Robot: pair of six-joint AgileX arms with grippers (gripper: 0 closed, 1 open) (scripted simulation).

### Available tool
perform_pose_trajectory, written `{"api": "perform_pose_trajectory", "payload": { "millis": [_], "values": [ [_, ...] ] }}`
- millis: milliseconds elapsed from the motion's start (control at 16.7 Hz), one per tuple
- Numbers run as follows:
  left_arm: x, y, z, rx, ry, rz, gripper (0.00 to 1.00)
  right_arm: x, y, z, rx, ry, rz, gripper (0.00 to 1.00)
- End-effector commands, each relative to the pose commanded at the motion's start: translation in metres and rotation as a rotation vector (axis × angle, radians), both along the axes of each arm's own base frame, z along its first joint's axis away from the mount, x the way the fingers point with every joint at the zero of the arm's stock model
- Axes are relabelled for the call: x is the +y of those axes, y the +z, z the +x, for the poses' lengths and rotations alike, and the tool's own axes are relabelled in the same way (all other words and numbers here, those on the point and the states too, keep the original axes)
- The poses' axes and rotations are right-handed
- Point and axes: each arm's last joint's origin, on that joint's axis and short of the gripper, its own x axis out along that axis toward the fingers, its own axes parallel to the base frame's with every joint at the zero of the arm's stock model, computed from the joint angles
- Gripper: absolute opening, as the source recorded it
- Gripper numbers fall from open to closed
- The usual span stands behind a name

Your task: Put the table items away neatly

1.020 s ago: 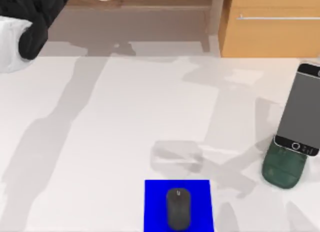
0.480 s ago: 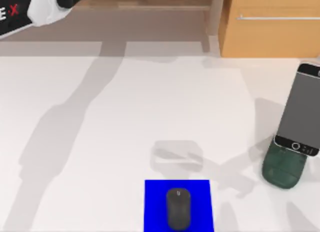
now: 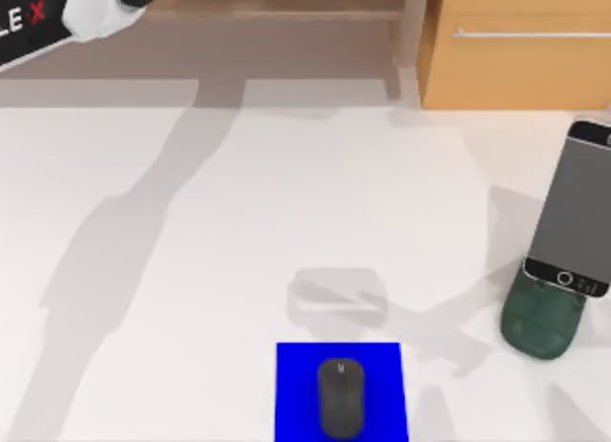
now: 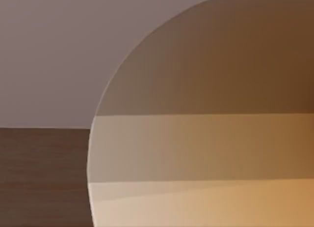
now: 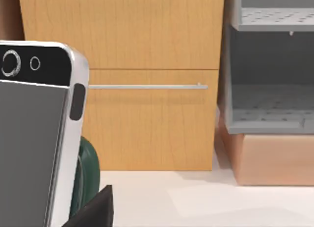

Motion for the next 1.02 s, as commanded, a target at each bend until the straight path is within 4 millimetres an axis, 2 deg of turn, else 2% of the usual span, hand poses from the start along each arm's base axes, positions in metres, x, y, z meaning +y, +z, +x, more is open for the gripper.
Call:
{"api": "perform_pose_trajectory", "payload": {
  "millis": [300,540,720,1020],
  "values": [
    [0.004,0.008,-0.016,-0.002,-0.004,-0.087,0.0,0.0,0.0,0.0,0.0,0.0,0.0,1.0],
    [-0.005,0.008,-0.024,-0.009,-0.034,-0.12,0.0,0.0,0.0,0.0,0.0,0.0,0.0,1.0],
    [-0.01,0.007,-0.019,-0.017,-0.04,-0.088,0.0,0.0,0.0,0.0,0.0,0.0,0.0,1.0],
    [-0.003,-0.001,0.0,0.0,-0.005,-0.002,0.0,0.0,0.0,0.0,0.0,0.0,0.0,1.0]
  ]
}}
